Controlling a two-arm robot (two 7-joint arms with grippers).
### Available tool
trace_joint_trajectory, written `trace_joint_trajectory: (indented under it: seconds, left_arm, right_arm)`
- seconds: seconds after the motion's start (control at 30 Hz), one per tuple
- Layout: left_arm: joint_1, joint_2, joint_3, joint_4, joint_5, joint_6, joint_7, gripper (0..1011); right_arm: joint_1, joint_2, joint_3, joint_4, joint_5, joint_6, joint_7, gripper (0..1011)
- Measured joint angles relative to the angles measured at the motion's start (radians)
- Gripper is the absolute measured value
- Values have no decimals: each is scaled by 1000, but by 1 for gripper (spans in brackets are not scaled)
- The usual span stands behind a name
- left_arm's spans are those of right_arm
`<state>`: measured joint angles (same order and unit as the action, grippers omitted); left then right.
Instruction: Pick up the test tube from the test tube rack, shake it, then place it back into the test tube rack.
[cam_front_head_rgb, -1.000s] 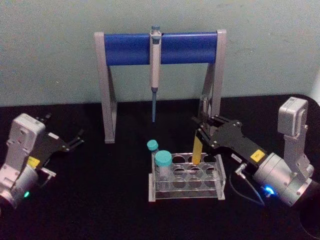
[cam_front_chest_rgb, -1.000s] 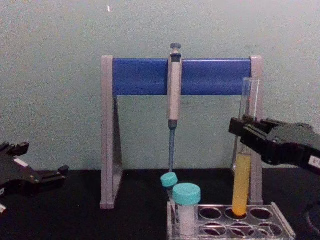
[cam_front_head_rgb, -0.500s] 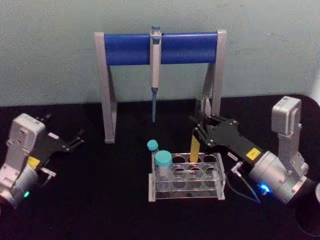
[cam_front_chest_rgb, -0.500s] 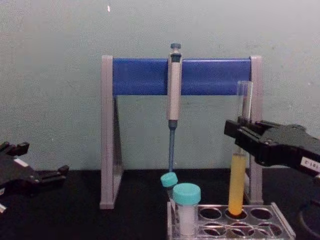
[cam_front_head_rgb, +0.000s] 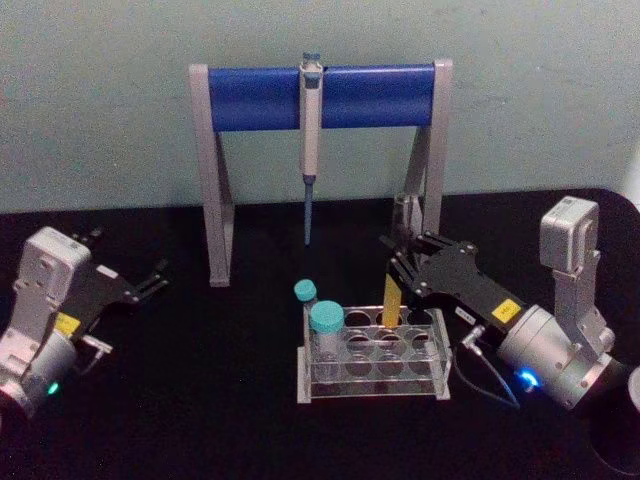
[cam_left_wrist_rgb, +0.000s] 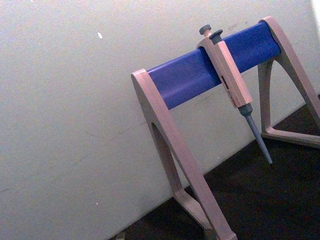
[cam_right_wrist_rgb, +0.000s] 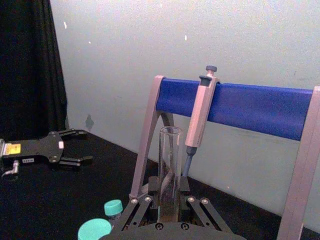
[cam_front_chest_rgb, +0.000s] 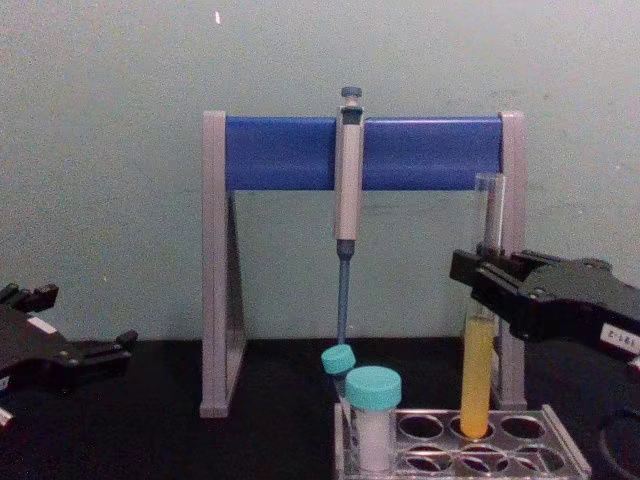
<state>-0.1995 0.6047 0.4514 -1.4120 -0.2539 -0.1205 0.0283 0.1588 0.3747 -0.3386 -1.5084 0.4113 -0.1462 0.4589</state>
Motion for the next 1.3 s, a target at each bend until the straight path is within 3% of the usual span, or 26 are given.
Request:
trace_joint_trajectory:
  seconds: [1.3]
  left_arm:
    - [0, 0, 0, 0, 0, 0, 0, 1010]
  right_arm:
    - [-5, -27, -9, 75, -12, 27, -11, 229]
